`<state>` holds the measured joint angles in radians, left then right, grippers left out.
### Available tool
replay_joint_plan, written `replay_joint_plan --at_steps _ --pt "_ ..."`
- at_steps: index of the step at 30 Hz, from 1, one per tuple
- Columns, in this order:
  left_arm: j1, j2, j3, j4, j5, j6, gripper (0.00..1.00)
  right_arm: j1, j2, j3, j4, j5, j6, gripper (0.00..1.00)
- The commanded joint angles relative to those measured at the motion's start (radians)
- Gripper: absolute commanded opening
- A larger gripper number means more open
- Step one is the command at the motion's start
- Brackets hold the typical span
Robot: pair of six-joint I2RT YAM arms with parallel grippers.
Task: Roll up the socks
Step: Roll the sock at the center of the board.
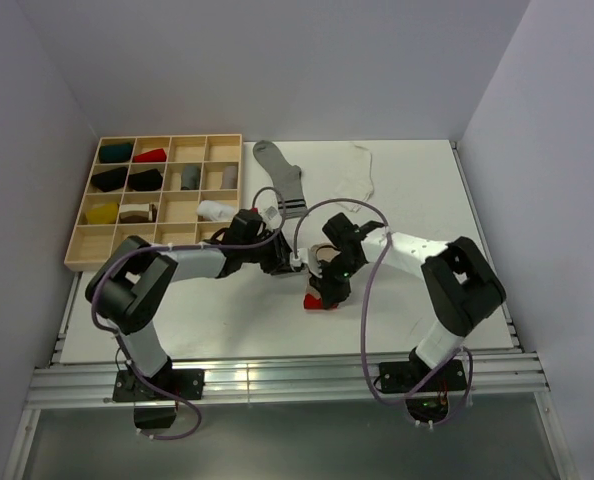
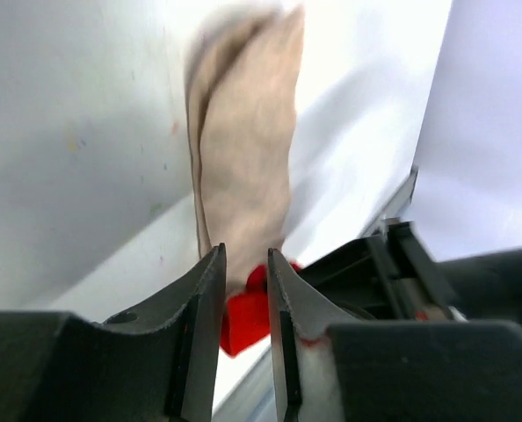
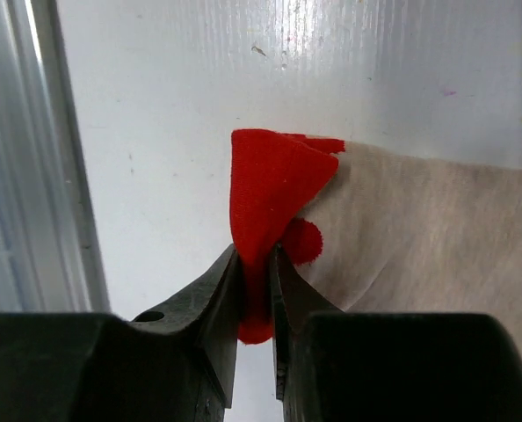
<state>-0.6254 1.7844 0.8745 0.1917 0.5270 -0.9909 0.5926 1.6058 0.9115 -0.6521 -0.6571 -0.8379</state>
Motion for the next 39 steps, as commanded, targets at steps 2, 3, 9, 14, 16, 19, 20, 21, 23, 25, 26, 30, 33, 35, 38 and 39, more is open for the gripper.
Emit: replay_joint_plan --at_steps 2,3,9,14,16,19,20,21,23,25,26,30,33,35,38,39 --pt "-0.003 -0.120 -0.075 0.230 -0.191 -0.005 0.30 -0.060 0.101 0.131 -0.239 -0.160 -0.055 0.22" --pt "-0.014 -0.135 -0.103 0.244 -0.253 0.033 0.30 -0.074 0.150 0.156 -0.271 -0.173 -0.070 0.22" --pt "-0.130 -0.284 -0.224 0.368 -0.524 0.249 0.31 -0.174 0.337 0.329 -0.481 -0.277 -0.139 0.22" --pt "-0.210 -0.263 -0.201 0.431 -0.548 0.438 0.32 -0.221 0.450 0.395 -0.550 -0.289 -0.116 0.22" --pt "-0.240 -0.220 -0.177 0.427 -0.535 0.518 0.31 -0.237 0.473 0.400 -0.551 -0.288 -0.104 0.21" --pt "-0.261 -0.166 -0.143 0.430 -0.460 0.595 0.31 -0.252 0.497 0.406 -0.547 -0.283 -0.072 0.21" --pt "-0.263 -0.151 -0.123 0.428 -0.431 0.612 0.31 -0.255 0.517 0.412 -0.564 -0.288 -0.073 0.21" --pt "-0.272 -0.135 -0.112 0.423 -0.403 0.641 0.32 -0.258 0.526 0.420 -0.573 -0.294 -0.073 0.21" --pt "-0.272 -0.083 -0.071 0.413 -0.360 0.663 0.32 -0.270 0.552 0.428 -0.595 -0.299 -0.076 0.21" --pt "-0.278 -0.047 -0.052 0.407 -0.318 0.690 0.32 -0.277 0.568 0.438 -0.610 -0.303 -0.078 0.21" --pt "-0.283 -0.036 -0.042 0.408 -0.306 0.699 0.32 -0.284 0.578 0.443 -0.629 -0.306 -0.093 0.20" --pt "-0.284 0.020 -0.009 0.399 -0.198 0.704 0.32 -0.304 0.598 0.458 -0.653 -0.315 -0.102 0.20" --pt "-0.284 0.053 -0.006 0.405 -0.162 0.692 0.32 -0.316 0.608 0.460 -0.647 -0.311 -0.089 0.19" --pt "-0.286 0.066 -0.014 0.423 -0.124 0.681 0.32 -0.324 0.611 0.458 -0.647 -0.311 -0.087 0.19" --pt "-0.284 0.099 -0.005 0.426 -0.073 0.667 0.32 -0.330 0.618 0.460 -0.647 -0.305 -0.086 0.18" --pt "-0.286 0.108 0.003 0.419 -0.078 0.666 0.32 -0.333 0.620 0.461 -0.644 -0.305 -0.081 0.18"
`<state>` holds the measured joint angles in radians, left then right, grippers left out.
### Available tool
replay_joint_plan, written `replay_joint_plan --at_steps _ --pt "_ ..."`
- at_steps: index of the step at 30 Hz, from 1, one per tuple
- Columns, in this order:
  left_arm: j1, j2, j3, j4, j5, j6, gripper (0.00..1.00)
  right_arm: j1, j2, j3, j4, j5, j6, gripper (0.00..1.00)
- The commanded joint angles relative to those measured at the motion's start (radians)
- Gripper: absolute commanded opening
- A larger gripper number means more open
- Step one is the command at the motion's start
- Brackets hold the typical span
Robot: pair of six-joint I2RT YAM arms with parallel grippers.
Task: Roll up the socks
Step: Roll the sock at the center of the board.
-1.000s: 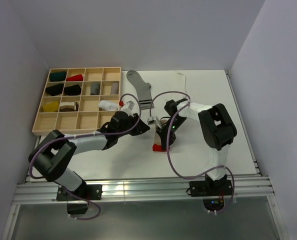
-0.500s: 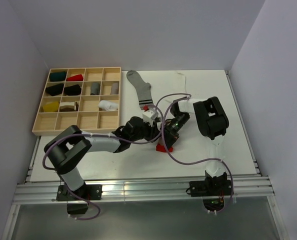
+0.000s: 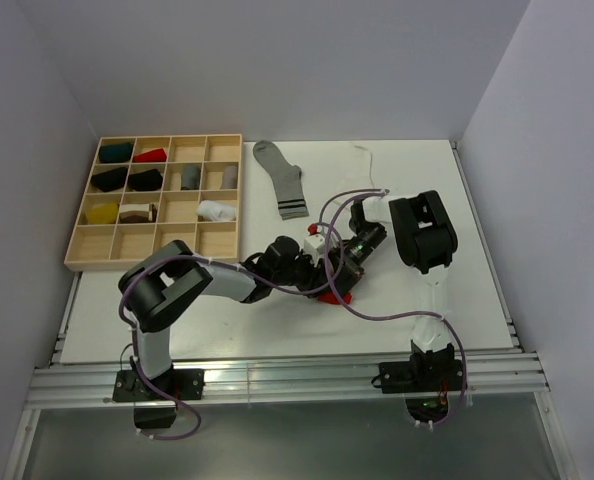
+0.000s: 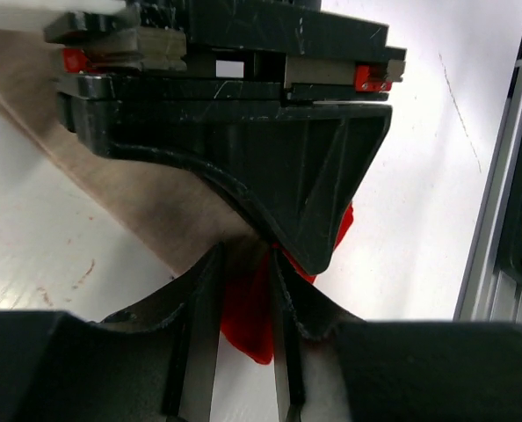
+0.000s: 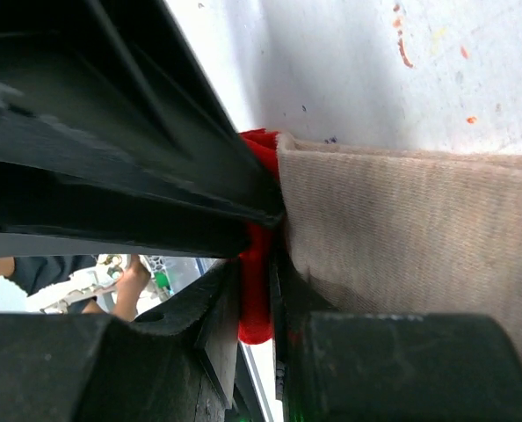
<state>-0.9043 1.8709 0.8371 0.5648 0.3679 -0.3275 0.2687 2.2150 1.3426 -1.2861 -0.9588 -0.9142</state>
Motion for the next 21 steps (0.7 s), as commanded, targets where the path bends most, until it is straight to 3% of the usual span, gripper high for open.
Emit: replay_joint_plan --at_steps 1,5,12,21 --pt "-0.007 0.042 0.046 0.040 0.083 -0.001 0.32 -0.010 0.009 0.029 0.004 0.002 0.003 0.18" --pt "-0.005 0.042 0.036 0.049 0.080 -0.025 0.31 -0.013 0.000 0.018 0.022 0.012 0.035 0.18" --pt "0.027 -0.021 -0.030 0.164 0.176 -0.082 0.37 -0.019 0.000 0.010 0.050 0.037 0.074 0.17" --pt "0.036 -0.004 0.002 0.127 0.259 -0.061 0.38 -0.023 0.003 0.006 0.076 0.051 0.103 0.14"
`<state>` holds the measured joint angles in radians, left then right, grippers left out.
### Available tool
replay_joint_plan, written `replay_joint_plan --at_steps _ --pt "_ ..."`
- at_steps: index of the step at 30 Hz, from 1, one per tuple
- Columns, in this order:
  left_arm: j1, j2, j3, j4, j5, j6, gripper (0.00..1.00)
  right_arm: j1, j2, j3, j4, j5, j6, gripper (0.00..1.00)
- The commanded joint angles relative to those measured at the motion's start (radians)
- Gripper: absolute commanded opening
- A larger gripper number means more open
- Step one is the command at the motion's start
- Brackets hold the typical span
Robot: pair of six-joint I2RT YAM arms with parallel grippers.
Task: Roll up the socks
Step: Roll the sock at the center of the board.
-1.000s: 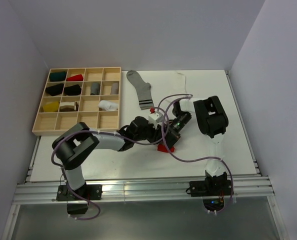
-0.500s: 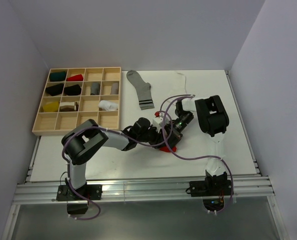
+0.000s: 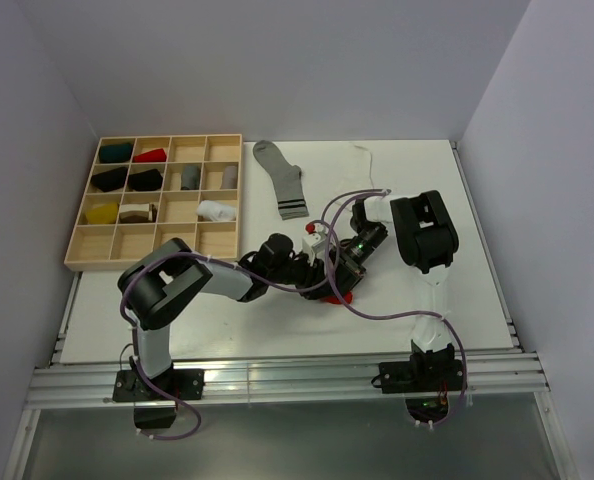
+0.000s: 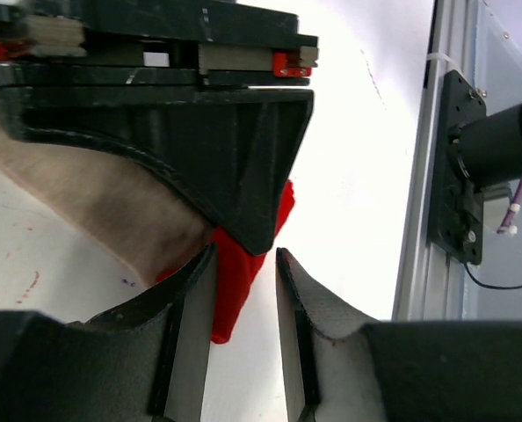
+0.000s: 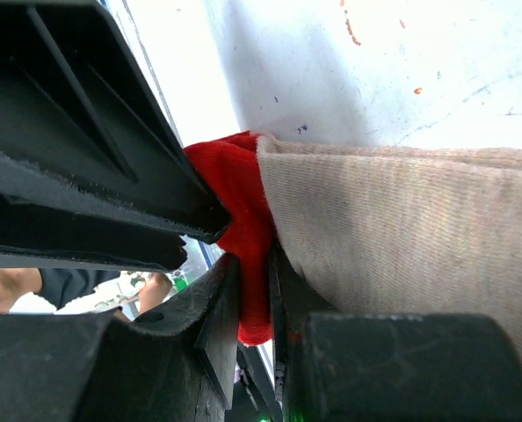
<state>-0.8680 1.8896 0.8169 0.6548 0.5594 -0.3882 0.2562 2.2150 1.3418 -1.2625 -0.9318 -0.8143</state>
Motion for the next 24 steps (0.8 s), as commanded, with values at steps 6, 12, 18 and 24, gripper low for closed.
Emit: replay_joint_plan --at_steps 6,12,18,24 --pt "0.000 0.000 0.030 -0.017 0.005 0.055 0.38 -0.014 0.005 0.007 0.045 0.025 -0.002 0.14" --pt "-0.014 0.023 0.051 -0.055 -0.015 0.086 0.37 -0.018 0.006 0.008 0.037 0.025 -0.008 0.14" --pt "-0.023 0.049 0.067 -0.106 -0.095 0.112 0.36 -0.020 0.011 0.014 0.026 0.019 -0.020 0.14" --pt "-0.031 0.083 0.083 -0.139 -0.108 0.120 0.33 -0.020 0.009 0.014 0.028 0.025 -0.020 0.14"
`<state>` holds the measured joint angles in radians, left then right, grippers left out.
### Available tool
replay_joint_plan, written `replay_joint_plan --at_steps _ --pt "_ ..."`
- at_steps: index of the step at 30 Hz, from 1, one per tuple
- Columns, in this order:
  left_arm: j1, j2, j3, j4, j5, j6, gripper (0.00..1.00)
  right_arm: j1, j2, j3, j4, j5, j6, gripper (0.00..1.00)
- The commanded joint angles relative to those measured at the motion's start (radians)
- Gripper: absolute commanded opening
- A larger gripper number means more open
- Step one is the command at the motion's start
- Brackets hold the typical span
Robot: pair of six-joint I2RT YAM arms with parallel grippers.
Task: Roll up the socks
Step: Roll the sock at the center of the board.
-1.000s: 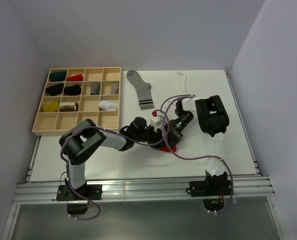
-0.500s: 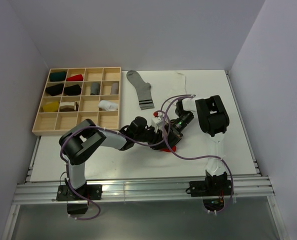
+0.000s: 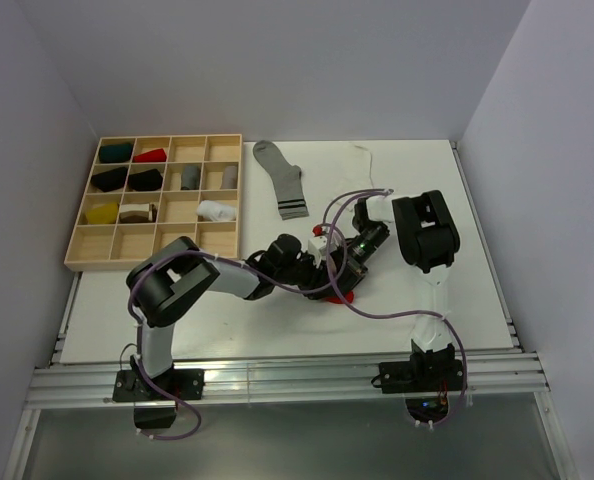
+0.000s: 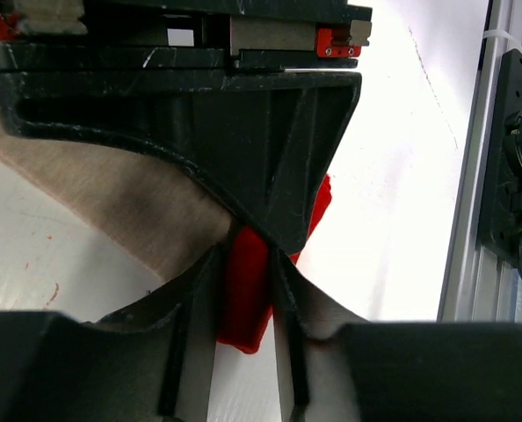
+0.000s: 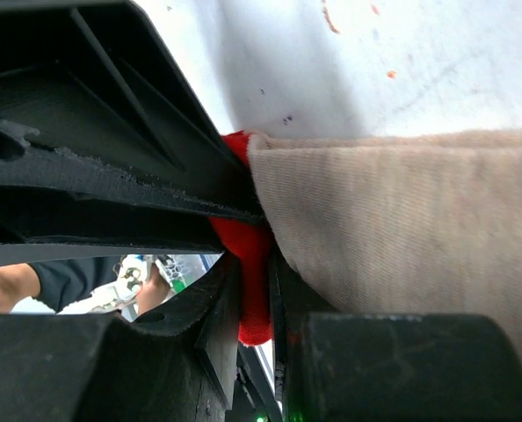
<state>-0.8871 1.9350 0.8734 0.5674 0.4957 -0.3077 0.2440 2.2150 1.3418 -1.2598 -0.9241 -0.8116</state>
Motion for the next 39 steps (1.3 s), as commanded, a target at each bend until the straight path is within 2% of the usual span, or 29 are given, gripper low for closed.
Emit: replay_joint_plan --at_steps 1,2,5,9,13,21,24,27,39 --pt "-0.013 0.042 0.038 -0.061 -0.048 0.036 0.31 -0.008 0.005 0.011 0.043 0.024 -0.009 0.16" --pt "-0.015 0.045 0.042 -0.070 -0.049 0.033 0.29 -0.008 -0.009 0.007 0.054 0.028 0.003 0.17" --pt "-0.021 0.058 0.055 -0.100 -0.057 0.018 0.12 -0.008 -0.043 -0.001 0.094 0.050 0.040 0.25" --pt "-0.029 0.058 0.038 -0.095 -0.066 -0.013 0.00 -0.009 -0.098 -0.003 0.125 0.059 0.071 0.34" --pt "-0.041 0.048 0.026 -0.098 -0.088 -0.051 0.00 -0.018 -0.139 0.000 0.160 0.085 0.115 0.40" --pt "-0.047 0.015 -0.007 -0.066 -0.115 -0.100 0.00 -0.123 -0.178 0.051 0.204 0.106 0.215 0.40" --pt "-0.047 0.015 -0.004 -0.067 -0.117 -0.110 0.00 -0.138 -0.204 0.053 0.278 0.164 0.323 0.40" --pt "-0.050 0.015 -0.002 -0.064 -0.120 -0.111 0.00 -0.137 -0.218 0.051 0.344 0.220 0.383 0.40" --pt "-0.061 -0.014 0.030 -0.096 -0.120 -0.097 0.00 -0.091 -0.130 0.108 0.367 0.355 0.451 0.36"
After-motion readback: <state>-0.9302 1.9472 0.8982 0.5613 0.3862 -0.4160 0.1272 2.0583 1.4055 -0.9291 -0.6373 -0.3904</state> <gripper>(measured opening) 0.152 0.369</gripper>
